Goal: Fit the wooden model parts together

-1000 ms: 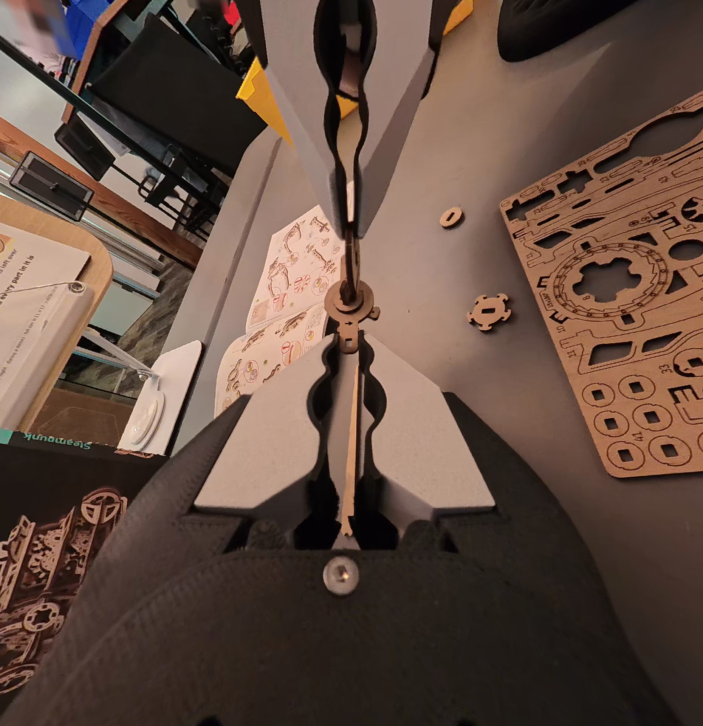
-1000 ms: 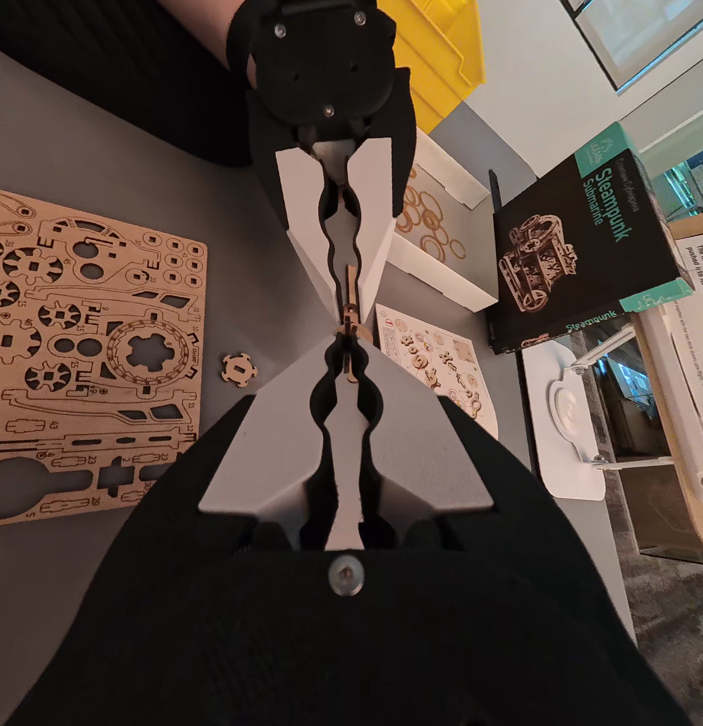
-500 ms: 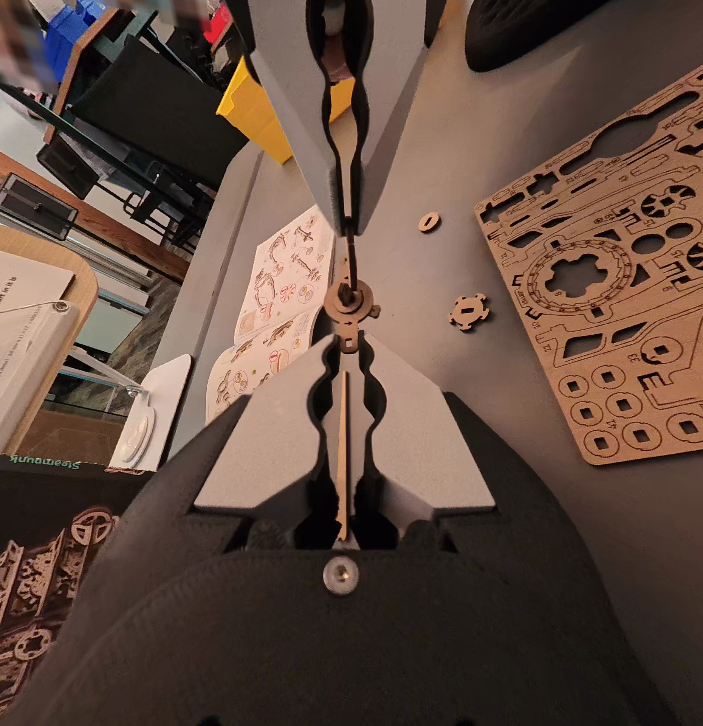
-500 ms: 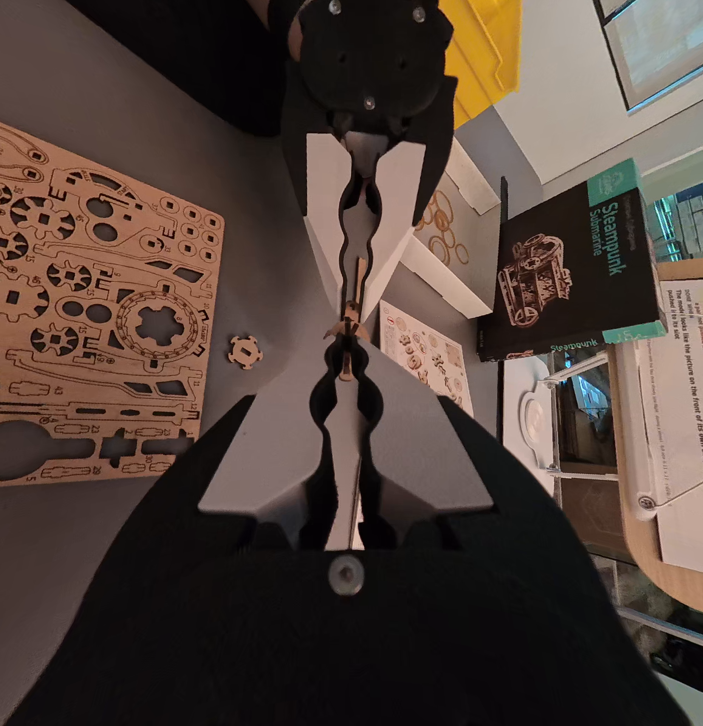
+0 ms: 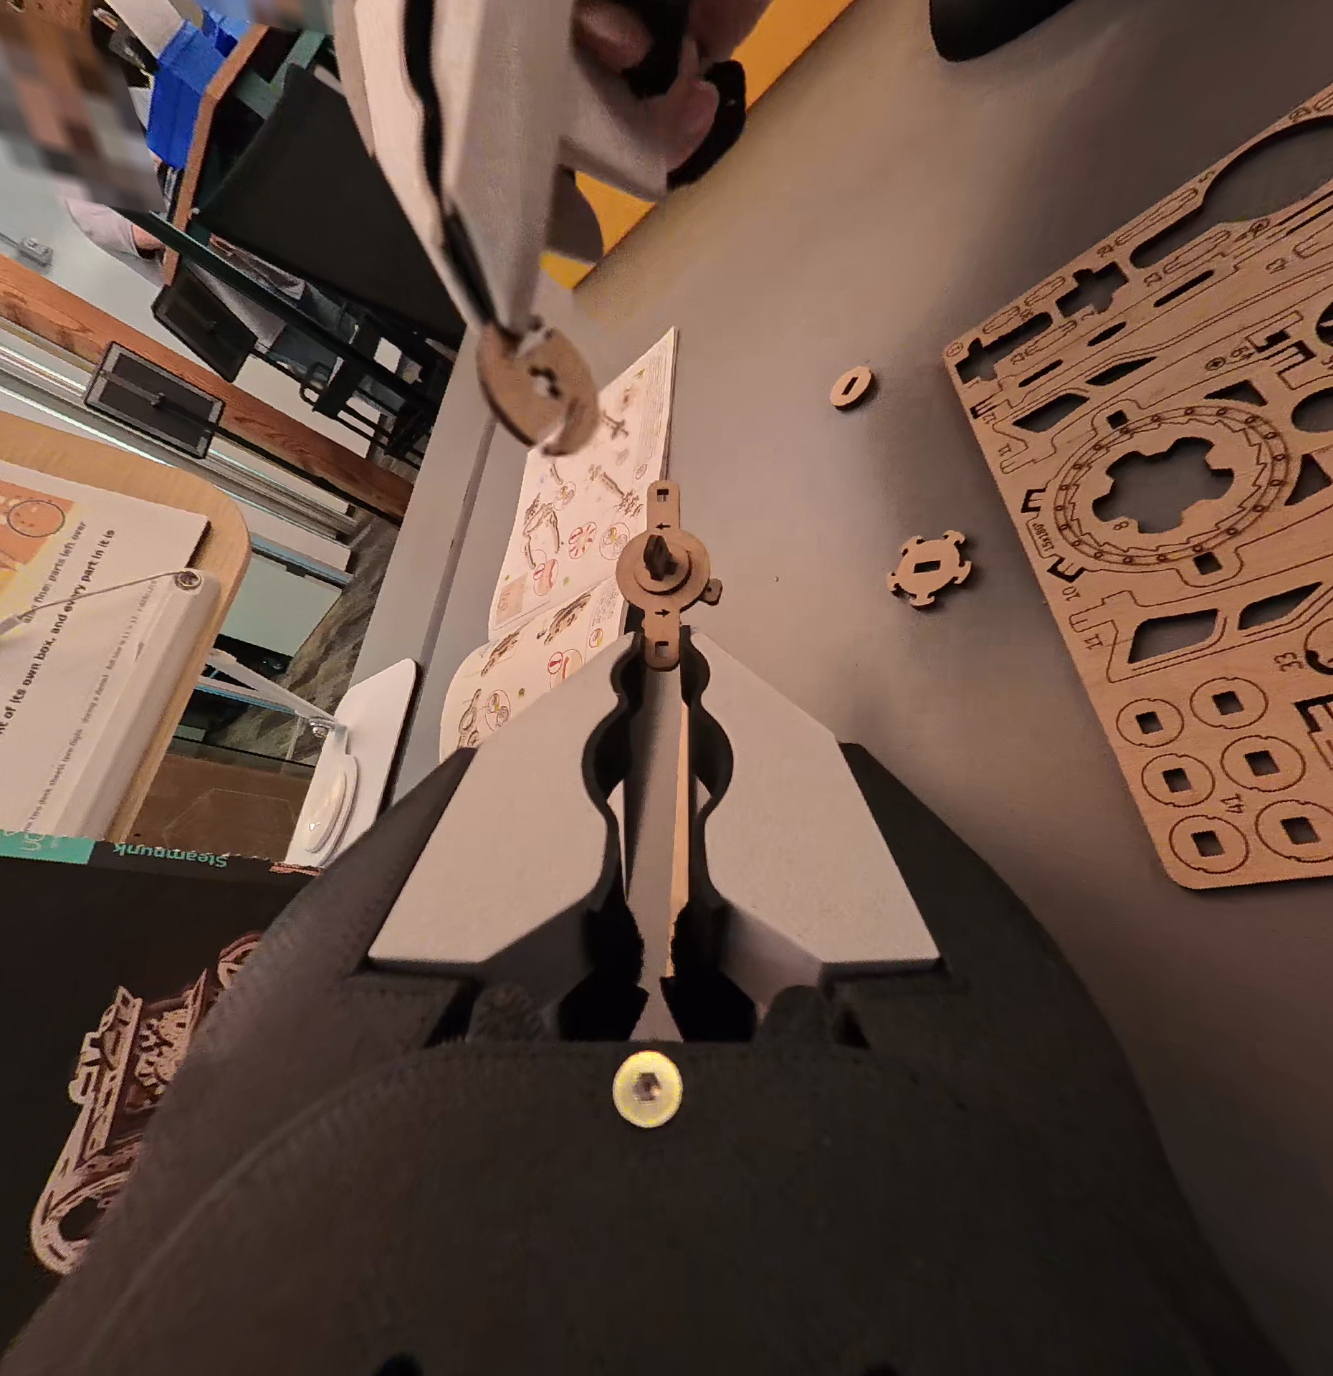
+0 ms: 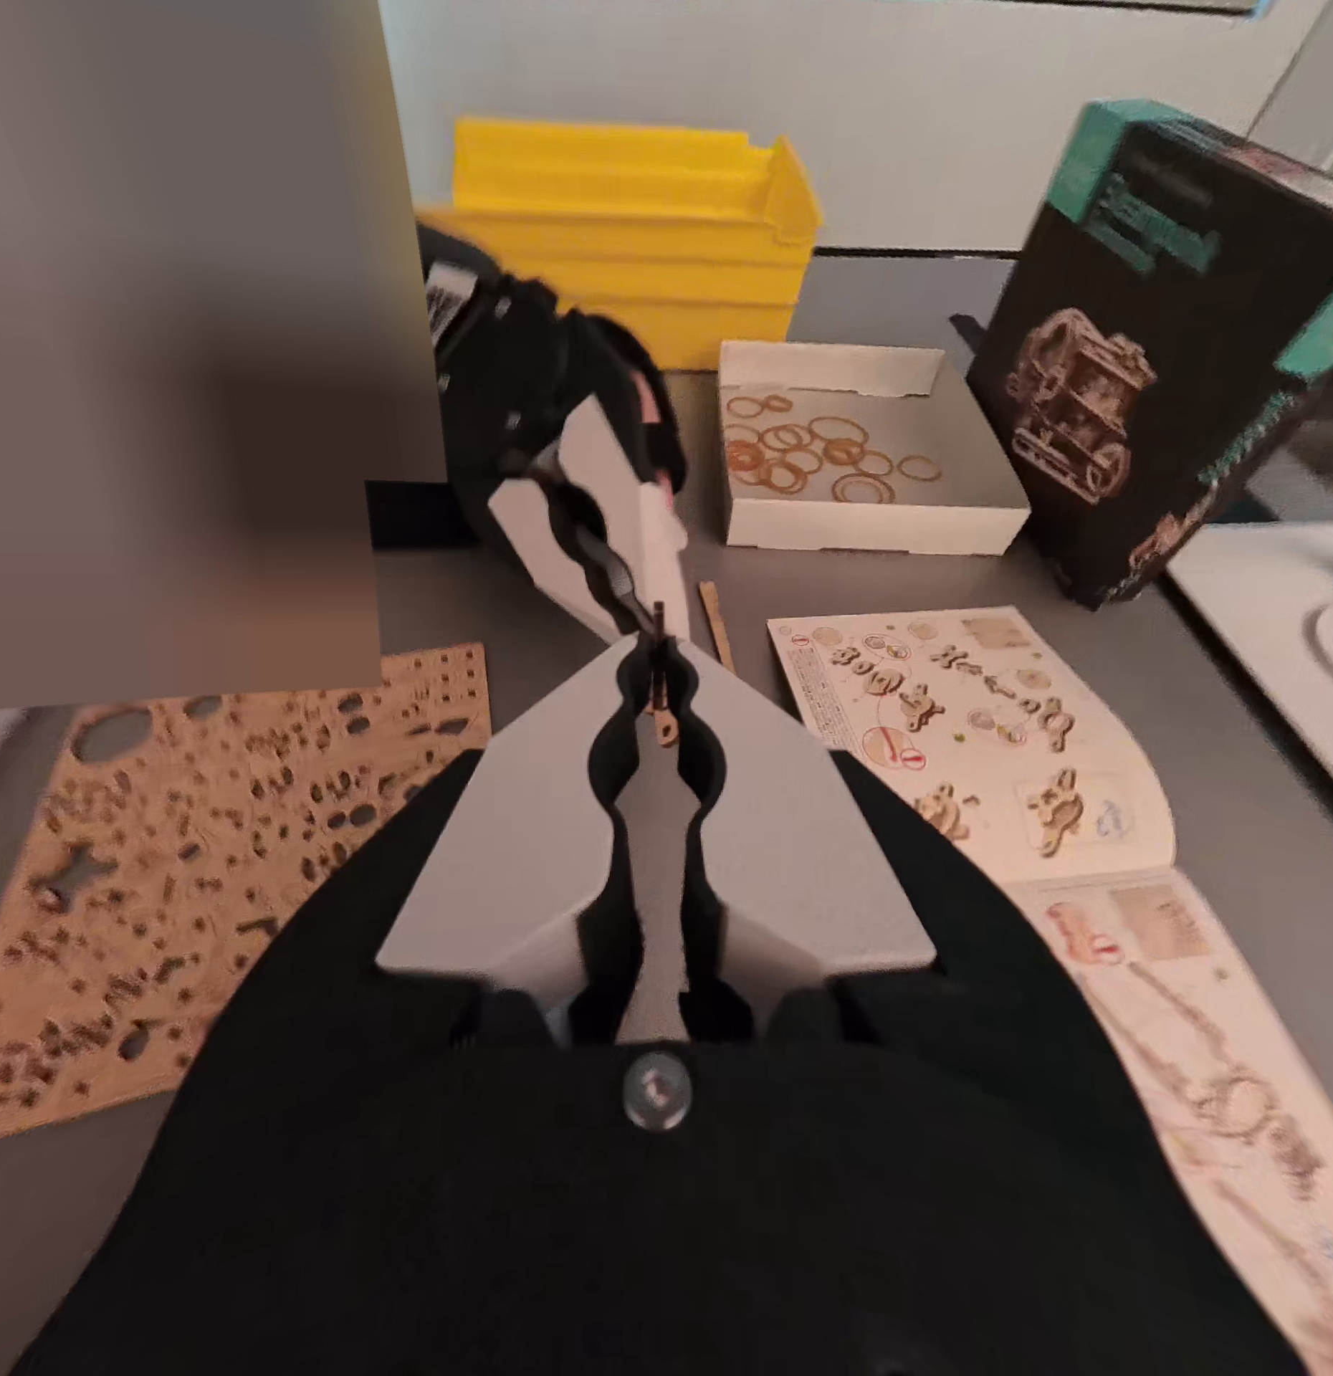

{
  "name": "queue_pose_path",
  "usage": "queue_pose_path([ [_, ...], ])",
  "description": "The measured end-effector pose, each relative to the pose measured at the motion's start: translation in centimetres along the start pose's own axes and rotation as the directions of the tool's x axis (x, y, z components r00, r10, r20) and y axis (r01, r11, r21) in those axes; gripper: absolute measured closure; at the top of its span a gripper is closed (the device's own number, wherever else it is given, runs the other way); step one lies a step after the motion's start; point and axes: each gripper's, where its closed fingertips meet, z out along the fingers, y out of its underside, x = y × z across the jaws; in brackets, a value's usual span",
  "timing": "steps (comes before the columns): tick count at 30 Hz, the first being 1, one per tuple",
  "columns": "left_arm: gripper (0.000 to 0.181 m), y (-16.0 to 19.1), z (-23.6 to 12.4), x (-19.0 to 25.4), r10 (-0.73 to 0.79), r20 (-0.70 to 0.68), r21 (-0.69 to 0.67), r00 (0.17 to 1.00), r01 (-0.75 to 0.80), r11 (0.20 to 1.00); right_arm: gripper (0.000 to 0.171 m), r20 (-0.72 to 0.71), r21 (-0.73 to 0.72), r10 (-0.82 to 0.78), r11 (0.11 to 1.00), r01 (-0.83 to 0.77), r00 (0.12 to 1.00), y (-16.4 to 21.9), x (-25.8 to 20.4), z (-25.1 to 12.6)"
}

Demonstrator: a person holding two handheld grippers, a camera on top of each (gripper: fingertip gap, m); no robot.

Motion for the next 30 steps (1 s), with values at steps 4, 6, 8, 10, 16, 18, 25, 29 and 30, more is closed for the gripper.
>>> queue_pose_path([
  [4, 0.175, -0.1, -0.1, -0.2, 0.008, 0.017, 0.005, 1.000, -0.008, 1.000, 0.170, 0.115, 0.163, 0.309, 0.931, -0.325, 0.944, -1.4, 1.6, -1.3],
  [6, 0.174, -0.2, -0.2, -0.5, 0.022, 0.037, 0.004, 0.999, -0.022, 1.000, 0.170, 0.173, 0.149, 0.418, 0.884, -0.443, 0.892, -1.0, 1.8, -1.2],
  [8, 0.175, -0.2, -0.2, -0.5, 0.036, 0.043, 0.003, 0.998, -0.037, 0.999, 0.170, 0.202, 0.099, 0.469, 0.864, -0.494, 0.860, 0.0, 1.7, -0.7],
  [10, 0.175, -0.1, -0.1, -0.3, 0.046, 0.038, -0.003, 0.998, -0.046, 0.999, 0.170, 0.180, 0.041, 0.505, 0.854, -0.519, 0.844, 1.3, 1.8, -0.1],
  [16, 0.174, 0.0, 0.1, 0.3, 0.084, 0.020, -0.016, 0.996, -0.083, 0.996, 0.170, 0.173, 0.001, 0.611, 0.784, -0.621, 0.772, 3.0, 2.6, 0.4],
  [18, 0.175, 0.1, 0.1, 0.5, 0.085, 0.012, -0.017, 0.996, -0.085, 0.996, 0.170, 0.199, 0.028, 0.628, 0.764, -0.645, 0.753, 2.7, 2.9, 0.1],
  [25, 0.175, 0.2, 0.1, 0.7, 0.071, -0.005, -0.015, 0.997, -0.071, 0.997, 0.170, 0.220, 0.056, 0.660, 0.727, -0.684, 0.719, 2.6, 3.5, -0.4],
  [29, 0.174, 0.3, 0.2, 0.8, 0.067, -0.012, -0.017, 0.998, -0.067, 0.998, 0.170, 0.221, 0.034, 0.684, 0.707, -0.706, 0.695, 2.9, 3.3, -0.1],
  [30, 0.174, 0.3, 0.2, 0.8, 0.067, -0.012, -0.019, 0.998, -0.067, 0.998, 0.170, 0.228, 0.030, 0.687, 0.704, -0.710, 0.690, 2.8, 3.2, 0.0],
])
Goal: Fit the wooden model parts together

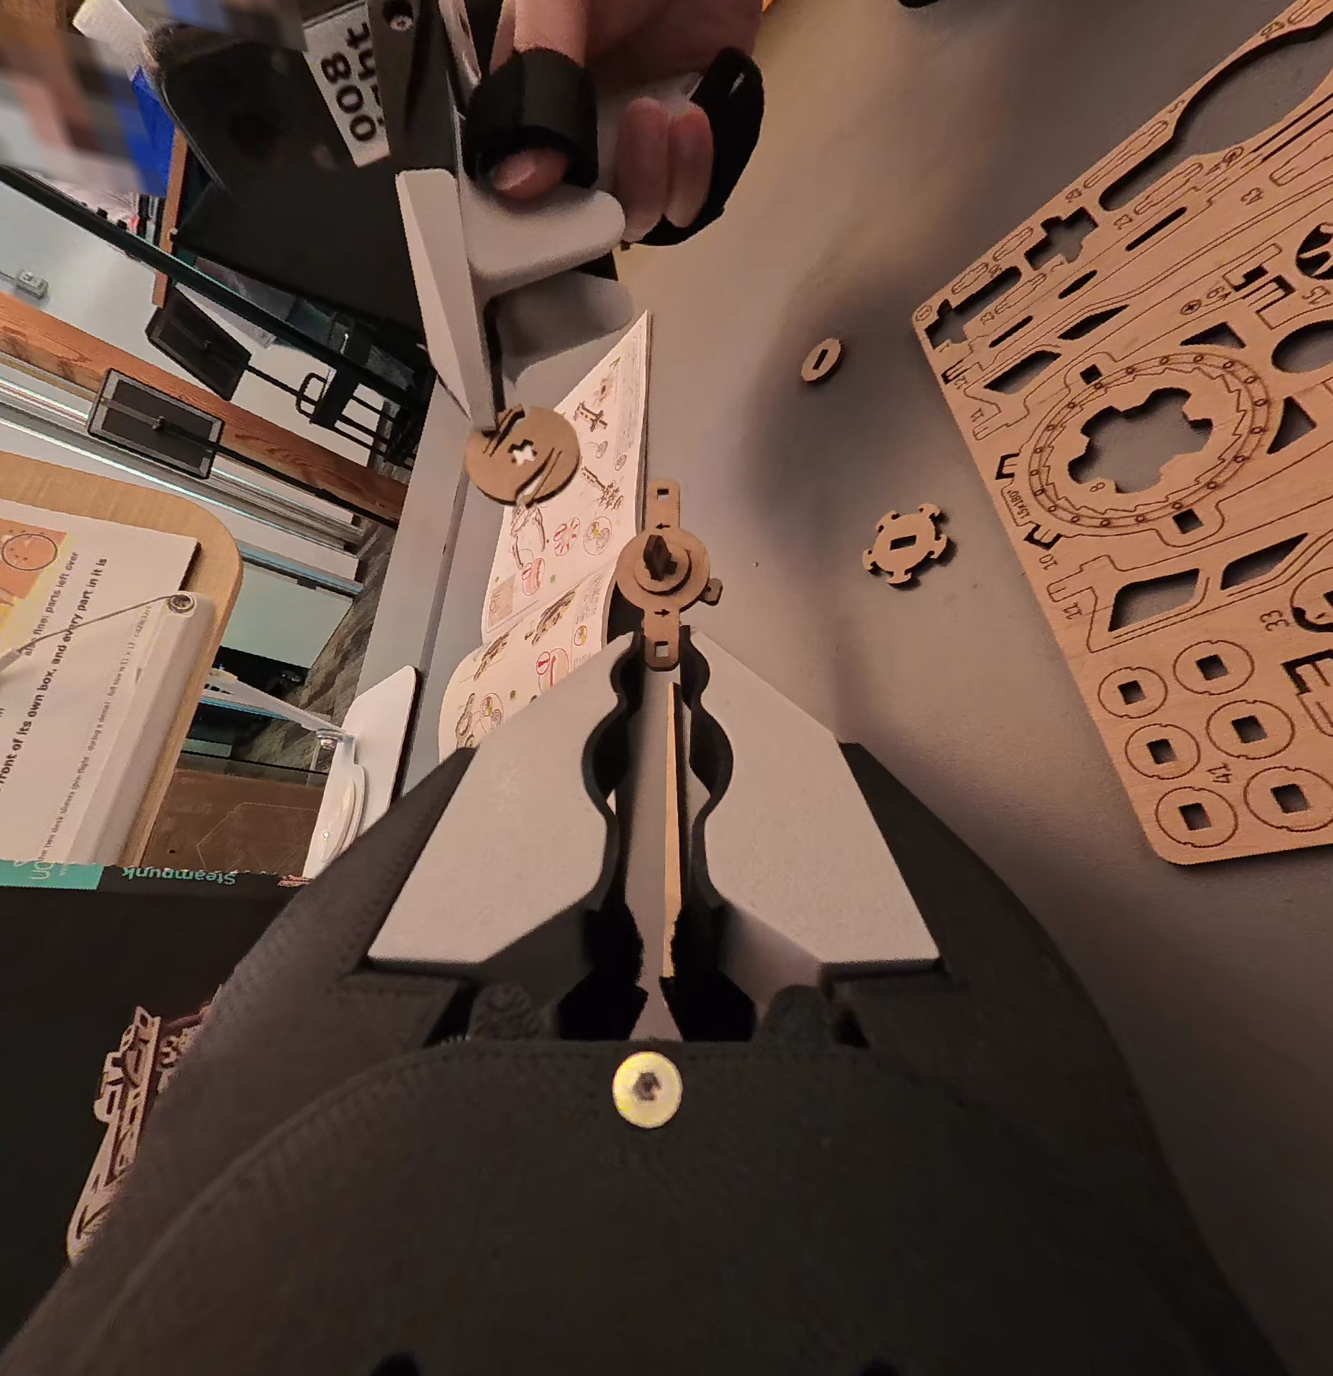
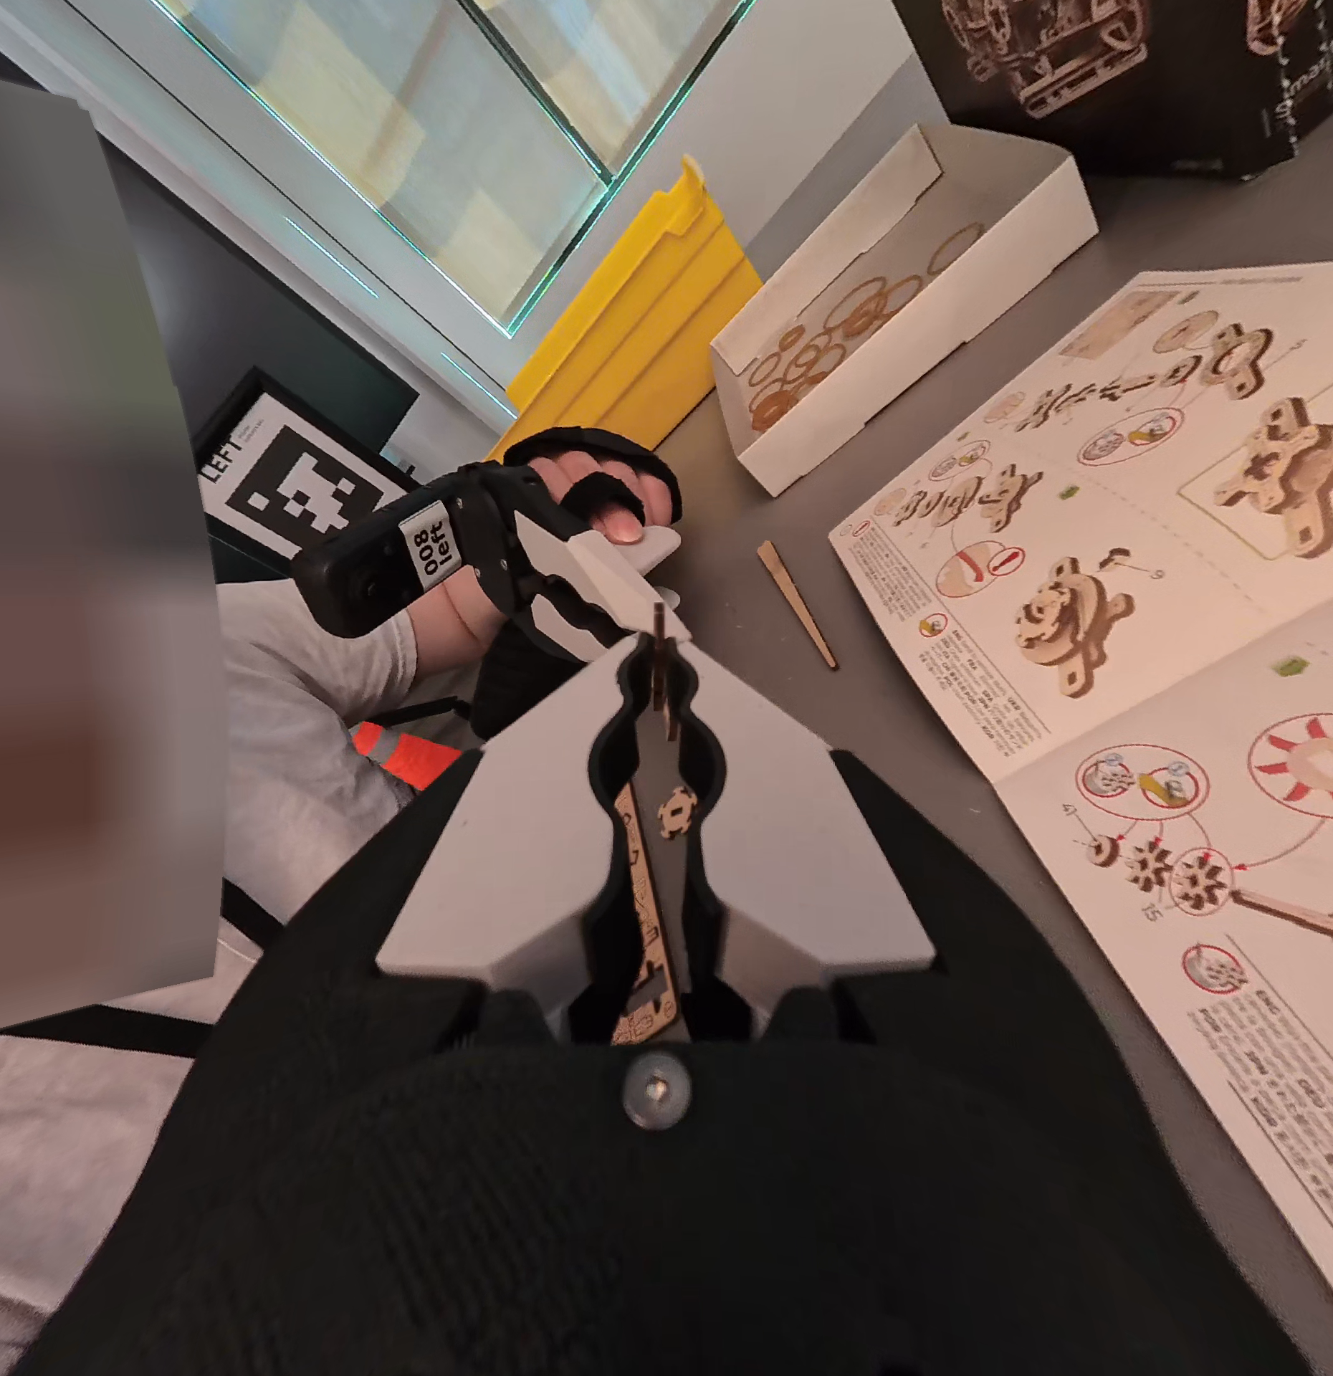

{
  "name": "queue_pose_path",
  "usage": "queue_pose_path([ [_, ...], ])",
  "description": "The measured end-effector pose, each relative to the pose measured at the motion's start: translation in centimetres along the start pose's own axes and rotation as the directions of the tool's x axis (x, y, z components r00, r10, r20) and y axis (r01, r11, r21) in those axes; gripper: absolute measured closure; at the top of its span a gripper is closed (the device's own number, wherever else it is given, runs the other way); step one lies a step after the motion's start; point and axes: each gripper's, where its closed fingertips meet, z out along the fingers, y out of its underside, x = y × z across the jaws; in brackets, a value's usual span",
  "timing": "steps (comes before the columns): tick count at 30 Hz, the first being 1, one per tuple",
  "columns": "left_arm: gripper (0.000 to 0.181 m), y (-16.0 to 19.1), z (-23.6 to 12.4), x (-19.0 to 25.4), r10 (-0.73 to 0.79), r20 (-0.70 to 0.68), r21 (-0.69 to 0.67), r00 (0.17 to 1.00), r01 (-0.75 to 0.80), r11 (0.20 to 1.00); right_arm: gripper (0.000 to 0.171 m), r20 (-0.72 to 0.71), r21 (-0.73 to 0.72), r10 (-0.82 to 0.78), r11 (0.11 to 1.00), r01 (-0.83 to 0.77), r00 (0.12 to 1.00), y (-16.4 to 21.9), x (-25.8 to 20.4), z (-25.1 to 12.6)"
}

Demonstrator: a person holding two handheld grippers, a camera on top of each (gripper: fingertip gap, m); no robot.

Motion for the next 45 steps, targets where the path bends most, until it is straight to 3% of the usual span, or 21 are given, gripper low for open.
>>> queue_pose_path([
  [12, 0.174, 0.5, 0.2, 0.2, -0.020, -0.018, -0.014, 1.000, 0.020, 1.000, 0.169, -0.015, -0.048, 0.051, 0.998, -0.051, 0.999, 1.1, 0.8, 0.5],
  [25, 0.174, 0.5, 0.1, -0.1, -0.038, -0.012, -0.010, 0.999, 0.038, 0.999, 0.169, 0.018, -0.007, 0.081, 0.997, -0.081, 0.997, 0.5, 0.7, 0.3],
  [39, 0.175, 0.5, -0.2, -1.2, -0.208, -0.033, 0.026, 0.978, 0.209, 0.978, 0.170, 0.028, -0.013, 0.087, 0.996, -0.087, 0.996, 0.7, 0.8, 0.3],
  [45, 0.174, 0.6, -0.1, -1.0, -0.187, -0.031, 0.014, 0.982, 0.187, 0.982, 0.170, 0.033, -0.003, 0.094, 0.996, -0.094, 0.995, 0.5, 0.8, 0.1],
])
